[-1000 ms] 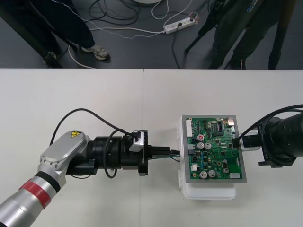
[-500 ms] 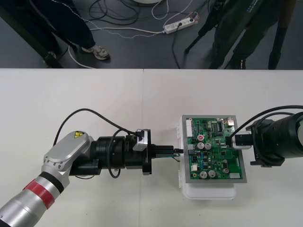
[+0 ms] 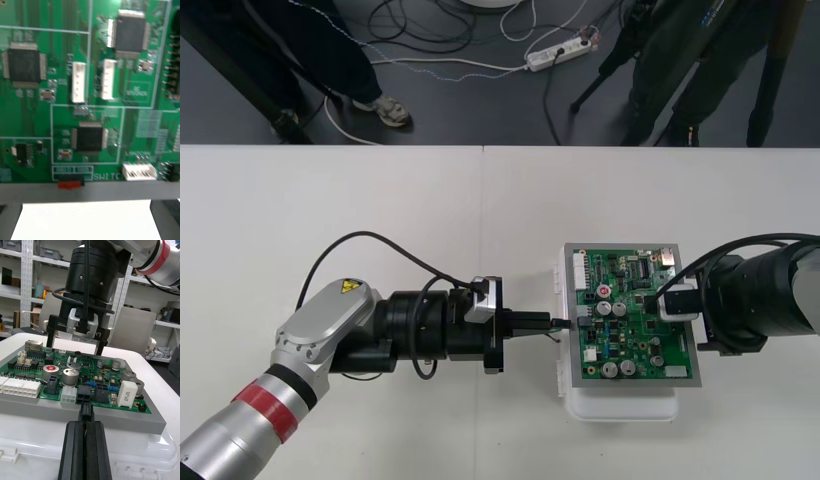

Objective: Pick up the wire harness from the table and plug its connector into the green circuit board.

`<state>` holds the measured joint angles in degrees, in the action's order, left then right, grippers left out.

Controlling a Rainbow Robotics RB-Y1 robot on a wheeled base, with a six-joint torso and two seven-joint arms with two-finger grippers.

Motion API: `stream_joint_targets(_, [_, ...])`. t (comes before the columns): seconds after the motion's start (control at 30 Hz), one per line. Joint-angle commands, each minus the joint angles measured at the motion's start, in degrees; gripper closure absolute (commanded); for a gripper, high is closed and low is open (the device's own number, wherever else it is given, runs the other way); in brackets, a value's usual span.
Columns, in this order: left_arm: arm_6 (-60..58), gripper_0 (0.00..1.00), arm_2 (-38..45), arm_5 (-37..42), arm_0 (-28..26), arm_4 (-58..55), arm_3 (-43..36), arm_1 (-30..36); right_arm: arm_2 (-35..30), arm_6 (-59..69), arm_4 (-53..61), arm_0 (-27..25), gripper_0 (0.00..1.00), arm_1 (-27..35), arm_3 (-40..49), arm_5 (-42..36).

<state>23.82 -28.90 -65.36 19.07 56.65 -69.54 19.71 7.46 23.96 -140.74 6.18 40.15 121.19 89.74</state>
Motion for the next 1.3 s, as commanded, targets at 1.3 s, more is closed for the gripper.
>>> stream_joint_targets(1.3, [2.11,1.00,-1.42,2.16,2.38,0.21,-0.33,-2.92,2.12,-1.02,-7.18,-1.34,0.00,-3.85,3.61,0.26])
